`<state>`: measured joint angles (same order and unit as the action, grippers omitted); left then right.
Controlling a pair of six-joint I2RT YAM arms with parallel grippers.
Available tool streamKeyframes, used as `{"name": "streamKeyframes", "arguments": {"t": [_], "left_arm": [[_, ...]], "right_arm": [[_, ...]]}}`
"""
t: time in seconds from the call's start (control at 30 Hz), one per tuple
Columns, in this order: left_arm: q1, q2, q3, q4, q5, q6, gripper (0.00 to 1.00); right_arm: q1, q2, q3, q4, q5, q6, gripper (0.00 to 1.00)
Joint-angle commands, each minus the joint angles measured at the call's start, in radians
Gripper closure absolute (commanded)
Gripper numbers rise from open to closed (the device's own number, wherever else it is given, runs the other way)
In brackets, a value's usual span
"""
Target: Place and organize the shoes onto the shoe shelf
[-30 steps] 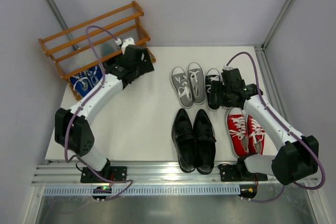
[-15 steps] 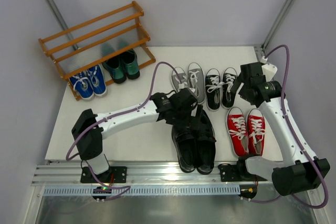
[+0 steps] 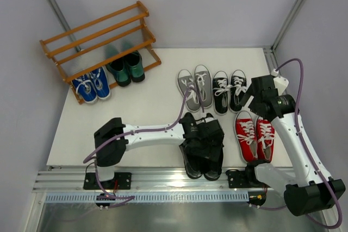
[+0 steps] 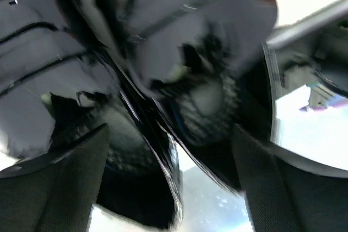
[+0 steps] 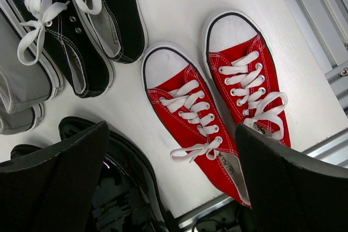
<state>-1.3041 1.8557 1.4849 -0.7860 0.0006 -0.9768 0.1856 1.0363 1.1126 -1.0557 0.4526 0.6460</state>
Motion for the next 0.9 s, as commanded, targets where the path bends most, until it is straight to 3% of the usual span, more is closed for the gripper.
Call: {"name": "streamKeyframes", "arguments": {"t": [0.0,0.07,0.1,0.13,0.3,0.37,0.6,0.77,0.87], "left_arm": [[0.008,0.040,-0.081,0.057,-0.004,-0.111,0.14],[0.016,0.085,-0.081,0.088,0.051,-0.137,0.43],[0.012,0.086,-0.075,0.088,0.053,-0.138,0.85],[0.005,0.082,-0.074,0.082,0.041,-0.145,1.00],[-0.030,-0.035,0.070,-0.128,-0.166,-0.120,1.00],[-0.053,-0.093,0.193,-0.256,-0.263,-0.109,1.00],[-0.057,-0.242,0.388,-0.559,-0.568,-0.115,1.00],[0.145,-0.400,0.400,-0.561,-0.631,0.007,1.00],[0.369,-0.455,0.380,-0.489,-0.591,0.180,1.00]], "right_arm": [[-0.005,-0.060,-0.025,-0.003,-0.029,-0.002,0.03],[-0.003,-0.081,-0.045,0.002,-0.057,-0.009,0.06],[-0.003,-0.096,-0.049,0.002,-0.061,-0.014,0.08],[-0.003,-0.104,-0.050,0.002,-0.068,-0.019,0.10],[-0.003,-0.136,-0.043,-0.001,-0.100,-0.042,0.18],[-0.003,-0.140,-0.034,-0.001,-0.109,-0.052,0.19],[-0.003,-0.136,0.006,0.000,-0.153,-0.072,0.20],[-0.003,-0.113,0.033,0.019,-0.201,-0.100,0.23],[-0.003,-0.096,0.056,0.031,-0.222,-0.117,0.23]]}}
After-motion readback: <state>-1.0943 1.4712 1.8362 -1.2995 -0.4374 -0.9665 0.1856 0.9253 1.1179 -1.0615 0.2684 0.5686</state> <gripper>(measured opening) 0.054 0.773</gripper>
